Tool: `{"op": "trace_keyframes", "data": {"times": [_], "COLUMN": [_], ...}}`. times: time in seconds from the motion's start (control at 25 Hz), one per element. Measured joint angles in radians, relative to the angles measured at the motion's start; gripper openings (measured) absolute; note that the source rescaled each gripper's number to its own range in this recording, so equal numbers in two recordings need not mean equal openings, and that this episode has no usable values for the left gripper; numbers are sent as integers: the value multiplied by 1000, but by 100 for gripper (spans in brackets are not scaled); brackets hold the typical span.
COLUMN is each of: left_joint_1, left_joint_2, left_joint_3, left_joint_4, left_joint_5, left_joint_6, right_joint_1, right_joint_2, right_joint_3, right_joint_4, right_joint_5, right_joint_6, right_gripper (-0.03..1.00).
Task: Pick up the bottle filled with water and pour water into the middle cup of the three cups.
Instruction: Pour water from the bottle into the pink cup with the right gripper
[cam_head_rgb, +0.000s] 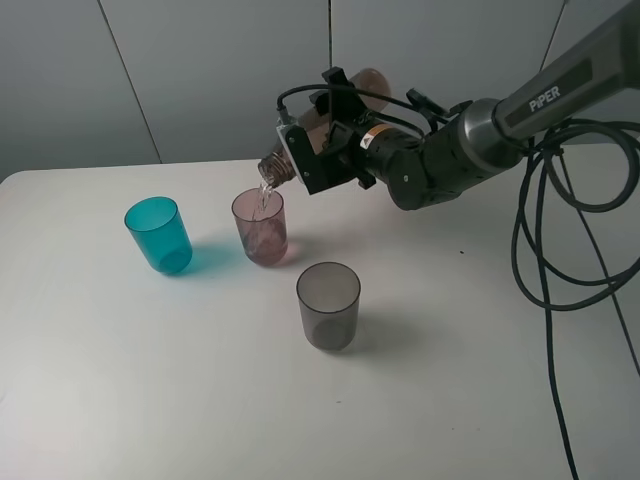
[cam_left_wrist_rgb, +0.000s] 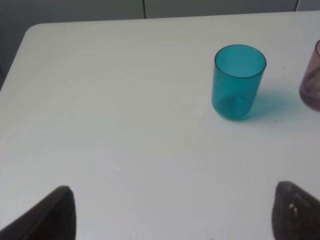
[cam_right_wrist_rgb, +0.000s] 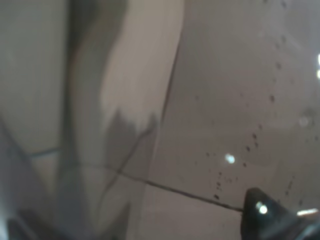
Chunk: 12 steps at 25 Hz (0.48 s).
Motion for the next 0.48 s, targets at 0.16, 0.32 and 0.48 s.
{"op": "trace_keyframes", "data": {"times": [0.16,0.32,0.48], "left_joint_1": [0,0,0], "left_joint_2": [0,0,0], "left_joint_3": [0,0,0], "left_joint_4": [0,0,0], "left_joint_5": [0,0,0], "left_joint_6": [0,0,0], "right_joint_1": [0,2,4], "right_joint_2": [0,0,0], "right_joint_3": [0,0,0], "right_joint_4": [-25,-46,-57], "right_joint_5": [-2,-3,-14], "right_joint_6": [-1,-8,-14], "right_gripper": [1,1,1]}}
